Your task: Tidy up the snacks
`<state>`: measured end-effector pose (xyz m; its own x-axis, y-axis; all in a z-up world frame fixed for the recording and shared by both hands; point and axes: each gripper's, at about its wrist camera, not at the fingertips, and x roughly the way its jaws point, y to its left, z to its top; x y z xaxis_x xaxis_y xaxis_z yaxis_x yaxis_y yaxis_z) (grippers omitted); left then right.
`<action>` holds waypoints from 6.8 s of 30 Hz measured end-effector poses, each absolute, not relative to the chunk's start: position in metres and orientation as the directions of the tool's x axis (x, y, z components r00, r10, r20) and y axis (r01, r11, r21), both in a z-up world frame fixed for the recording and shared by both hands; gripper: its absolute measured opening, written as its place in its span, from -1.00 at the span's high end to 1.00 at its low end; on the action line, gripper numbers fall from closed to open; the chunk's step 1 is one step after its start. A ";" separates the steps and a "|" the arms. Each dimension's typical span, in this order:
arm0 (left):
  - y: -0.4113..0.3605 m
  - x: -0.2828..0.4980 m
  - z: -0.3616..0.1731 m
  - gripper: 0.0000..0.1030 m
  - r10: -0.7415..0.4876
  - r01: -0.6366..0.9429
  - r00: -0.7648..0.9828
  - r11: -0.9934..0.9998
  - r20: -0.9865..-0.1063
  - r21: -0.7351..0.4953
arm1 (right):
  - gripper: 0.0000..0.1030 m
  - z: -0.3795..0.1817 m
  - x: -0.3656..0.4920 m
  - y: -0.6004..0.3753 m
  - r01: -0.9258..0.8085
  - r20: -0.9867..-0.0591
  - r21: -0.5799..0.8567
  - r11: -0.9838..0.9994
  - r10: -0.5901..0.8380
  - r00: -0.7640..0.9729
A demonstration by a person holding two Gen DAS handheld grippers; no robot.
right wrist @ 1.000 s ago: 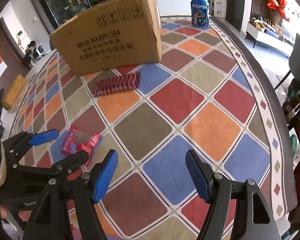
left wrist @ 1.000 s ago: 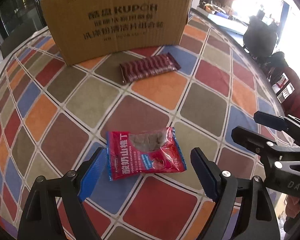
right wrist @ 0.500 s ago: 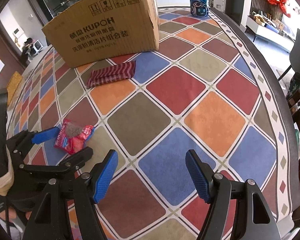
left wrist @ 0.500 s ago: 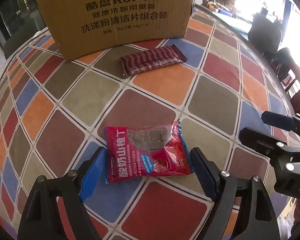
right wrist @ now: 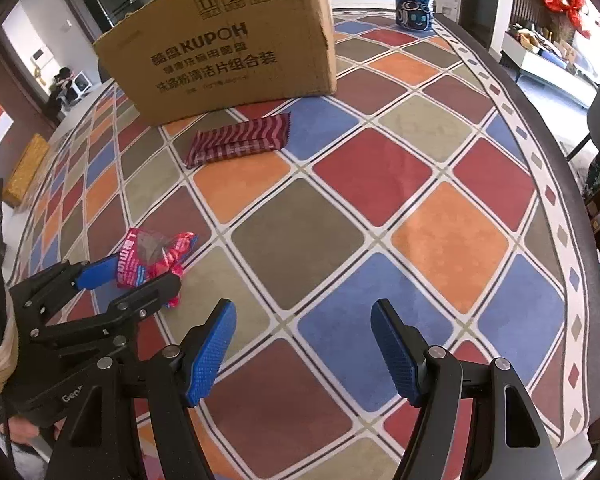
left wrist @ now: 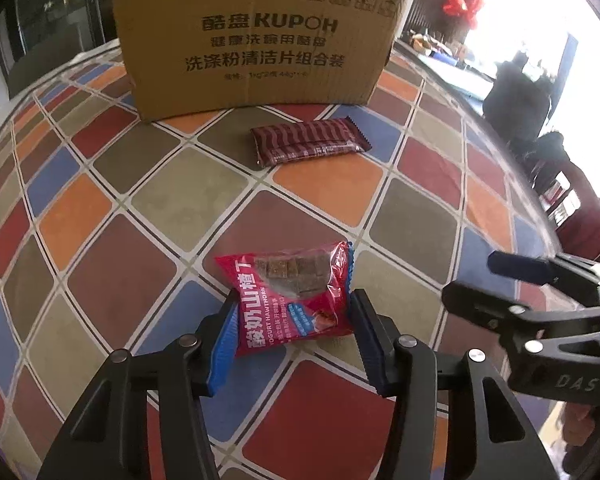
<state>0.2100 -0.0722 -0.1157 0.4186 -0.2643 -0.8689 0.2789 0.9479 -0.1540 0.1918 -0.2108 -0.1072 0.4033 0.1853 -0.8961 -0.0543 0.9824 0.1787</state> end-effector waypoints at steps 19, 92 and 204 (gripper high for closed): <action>-0.027 0.224 -0.087 -0.01 -0.199 0.171 0.533 0.977 -0.822 -0.126 | -0.37 -0.090 0.229 -0.170 -0.175 -0.843 0.174 0.969 0.238 0.482; -0.028 0.245 0.003 -0.01 -0.142 0.117 0.709 0.990 -0.691 -0.084 | 0.33 -0.009 0.271 -0.167 -0.362 -0.717 0.152 0.920 0.355 0.601; -0.013 0.112 0.089 -1.00 -0.003 0.039 0.883 0.997 -0.468 0.068 | -0.78 0.079 0.114 -0.182 -0.069 -0.469 0.032 0.997 0.076 0.880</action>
